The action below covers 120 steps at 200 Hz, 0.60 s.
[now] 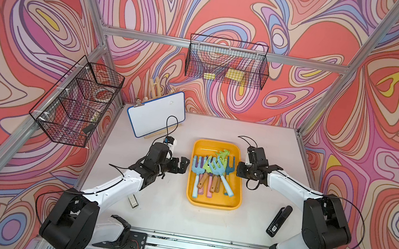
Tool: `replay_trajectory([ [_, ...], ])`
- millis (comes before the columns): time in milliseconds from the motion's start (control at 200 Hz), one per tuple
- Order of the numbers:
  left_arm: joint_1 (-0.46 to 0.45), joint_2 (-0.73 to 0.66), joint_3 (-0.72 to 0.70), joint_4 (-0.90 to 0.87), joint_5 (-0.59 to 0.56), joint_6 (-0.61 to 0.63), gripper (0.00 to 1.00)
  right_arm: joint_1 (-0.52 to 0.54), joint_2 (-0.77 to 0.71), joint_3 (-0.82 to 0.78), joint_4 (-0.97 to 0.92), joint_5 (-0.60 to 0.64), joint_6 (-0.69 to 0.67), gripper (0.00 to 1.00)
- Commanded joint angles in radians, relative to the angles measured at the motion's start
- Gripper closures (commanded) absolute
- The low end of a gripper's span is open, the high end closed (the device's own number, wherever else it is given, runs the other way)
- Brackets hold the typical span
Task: Take the hand rake out of the storage box
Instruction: Move the storage box to the center of the board.
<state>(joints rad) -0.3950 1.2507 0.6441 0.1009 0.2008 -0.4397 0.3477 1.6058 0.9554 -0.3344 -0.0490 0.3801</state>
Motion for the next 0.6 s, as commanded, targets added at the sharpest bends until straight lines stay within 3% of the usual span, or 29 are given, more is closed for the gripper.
replay_trajectory([
  [0, -0.004, 0.018, 0.007, 0.15, 0.019, 0.09, 0.01, 0.004, 0.027, 0.02, 0.046, -0.045, -0.033, 0.93],
  [110, -0.002, 0.021, -0.024, 0.229, 0.046, 0.091, 0.01, 0.004, 0.013, 0.01, 0.058, -0.055, -0.022, 0.88],
  [260, -0.003, -0.002, -0.058, 0.255, 0.055, 0.085, 0.01, 0.004, -0.022, -0.019, 0.069, -0.06, -0.007, 0.61],
  [320, -0.002, -0.012, -0.075, 0.27, 0.044, 0.077, 0.01, 0.004, -0.036, -0.026, 0.069, -0.073, -0.007, 0.56],
  [596, -0.002, -0.073, -0.162, 0.326, 0.014, 0.065, 0.16, 0.005, -0.166, -0.069, -0.002, -0.136, -0.044, 0.53],
])
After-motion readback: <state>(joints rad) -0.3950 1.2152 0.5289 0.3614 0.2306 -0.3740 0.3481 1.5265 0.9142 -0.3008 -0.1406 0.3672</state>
